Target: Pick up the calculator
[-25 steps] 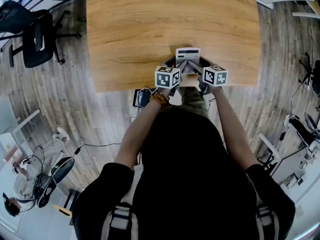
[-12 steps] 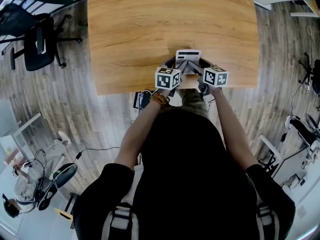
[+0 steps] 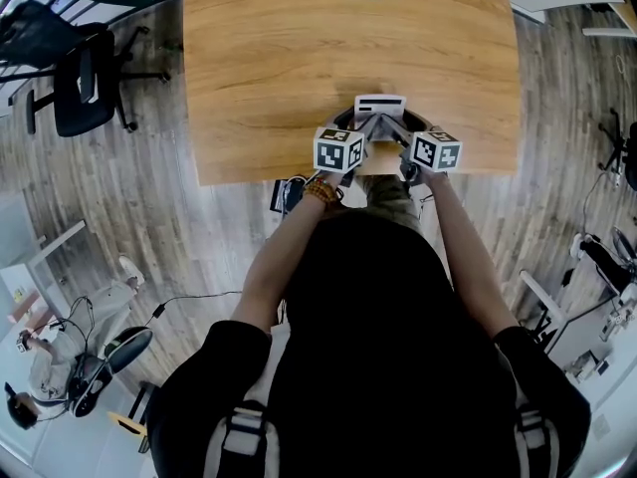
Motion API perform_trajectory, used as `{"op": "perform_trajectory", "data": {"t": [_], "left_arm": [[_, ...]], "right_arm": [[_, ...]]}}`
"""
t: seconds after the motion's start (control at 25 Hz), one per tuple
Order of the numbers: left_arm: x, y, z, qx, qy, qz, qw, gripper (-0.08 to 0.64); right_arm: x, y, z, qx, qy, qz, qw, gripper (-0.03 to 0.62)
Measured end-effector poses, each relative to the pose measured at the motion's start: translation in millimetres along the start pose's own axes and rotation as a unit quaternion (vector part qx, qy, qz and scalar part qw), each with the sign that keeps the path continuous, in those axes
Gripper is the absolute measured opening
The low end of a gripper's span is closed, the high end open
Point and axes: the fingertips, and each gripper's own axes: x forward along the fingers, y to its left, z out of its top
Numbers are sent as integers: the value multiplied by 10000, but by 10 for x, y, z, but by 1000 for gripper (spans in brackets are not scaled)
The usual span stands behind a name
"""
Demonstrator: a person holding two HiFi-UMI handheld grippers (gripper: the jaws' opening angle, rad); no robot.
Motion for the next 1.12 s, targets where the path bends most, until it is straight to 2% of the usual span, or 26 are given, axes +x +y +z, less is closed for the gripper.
{"op": "perform_trajectory", "data": {"t": [0.4,0.6,1.12], "left_arm": [[-94,31,179,39,-296,94,9995,225],[-126,-8,307,136,-436,47,9989,225],[-183,-164,633,364,-896,175,9952,225]], "right_arm": [[23,126,146,-233,-90,129,9996,272],[-26,182,338,-422,-309,63,9986,265],[-176,290,691,-886,-609,200,9940,265]]}}
